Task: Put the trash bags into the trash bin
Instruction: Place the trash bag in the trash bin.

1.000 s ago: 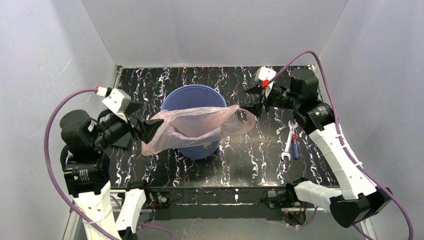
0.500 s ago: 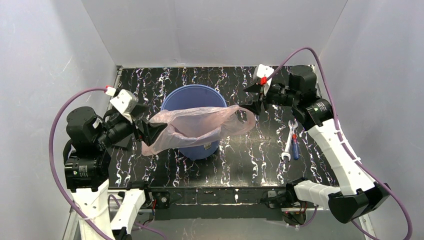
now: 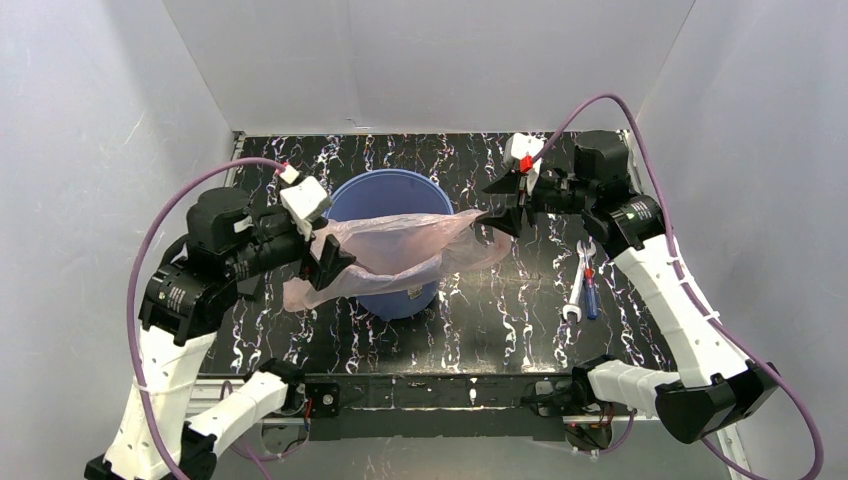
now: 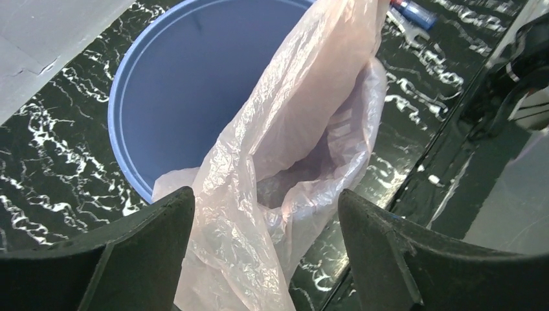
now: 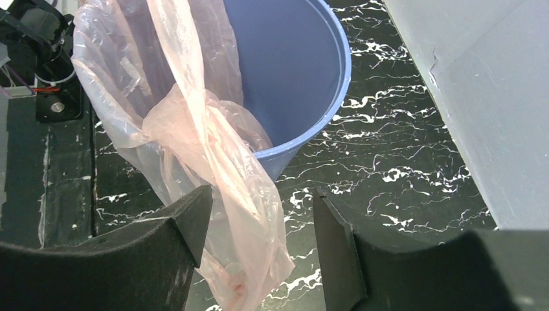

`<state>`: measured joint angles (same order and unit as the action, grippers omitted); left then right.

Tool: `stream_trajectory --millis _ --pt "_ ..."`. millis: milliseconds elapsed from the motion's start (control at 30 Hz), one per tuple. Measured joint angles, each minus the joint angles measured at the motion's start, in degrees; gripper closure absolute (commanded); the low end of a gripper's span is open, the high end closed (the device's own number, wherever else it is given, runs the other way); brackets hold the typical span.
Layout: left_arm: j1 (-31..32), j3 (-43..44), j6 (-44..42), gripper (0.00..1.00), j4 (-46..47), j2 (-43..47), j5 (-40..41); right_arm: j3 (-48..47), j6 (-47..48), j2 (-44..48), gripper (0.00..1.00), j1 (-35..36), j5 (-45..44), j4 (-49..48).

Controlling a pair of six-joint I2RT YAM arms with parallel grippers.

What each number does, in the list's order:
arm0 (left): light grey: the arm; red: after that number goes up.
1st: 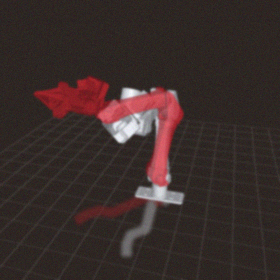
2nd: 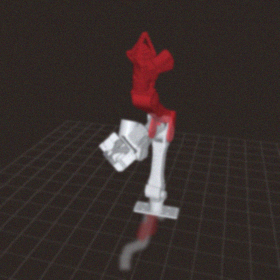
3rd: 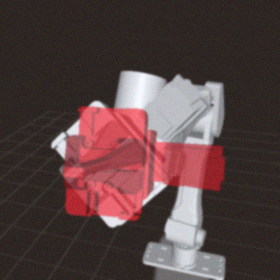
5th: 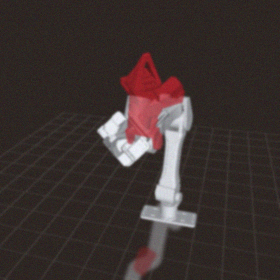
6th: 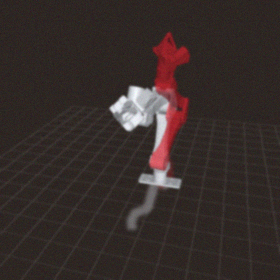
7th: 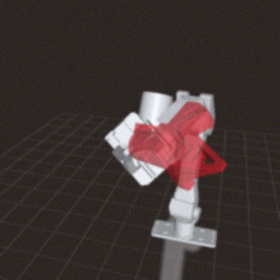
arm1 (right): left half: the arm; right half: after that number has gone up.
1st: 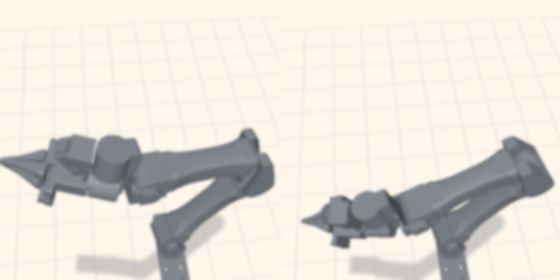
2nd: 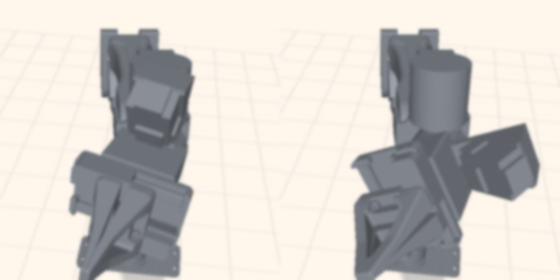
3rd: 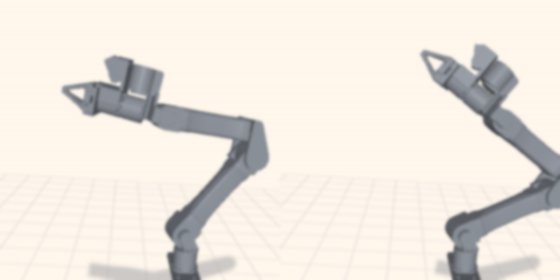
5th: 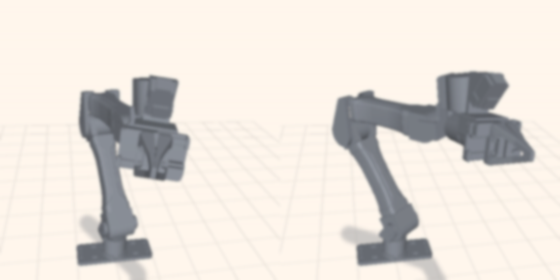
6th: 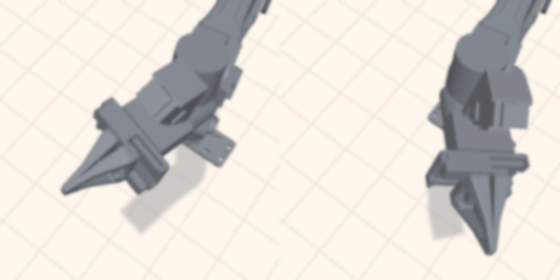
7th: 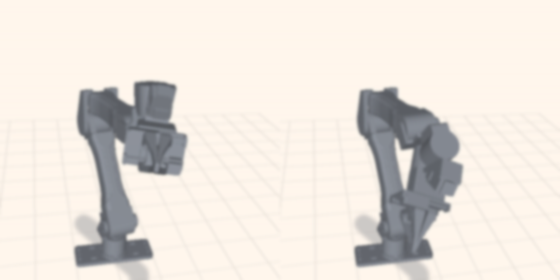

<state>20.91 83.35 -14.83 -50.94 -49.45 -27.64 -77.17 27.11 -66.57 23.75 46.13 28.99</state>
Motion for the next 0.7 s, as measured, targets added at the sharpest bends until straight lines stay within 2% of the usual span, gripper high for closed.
stream_trajectory --millis 167,300,433,500,700 --pt "7.06 0.00 -3.02 0.24 -1.70 -1.09 9.94 -0.04 0.22 0.39 0.36 0.00 0.31 1.36" --pt "11.39 -0.15 -4.94 0.33 -2.82 -0.96 17.33 -0.35 0.37 0.31 0.39 0.00 1.05 2.03" --pt "12.57 -0.85 -6.23 0.42 -3.04 -0.26 22.05 -0.42 0.55 -0.07 0.42 0.02 2.32 2.84" --pt "13.00 -1.46 -6.62 0.43 -3.10 -0.17 23.96 -0.42 0.70 -0.37 0.44 0.04 2.49 2.95" --pt "13.77 -3.34 -7.30 0.46 -3.10 -0.90 27.56 -1.86 0.92 -2.47 0.59 1.51 2.62 4.04"
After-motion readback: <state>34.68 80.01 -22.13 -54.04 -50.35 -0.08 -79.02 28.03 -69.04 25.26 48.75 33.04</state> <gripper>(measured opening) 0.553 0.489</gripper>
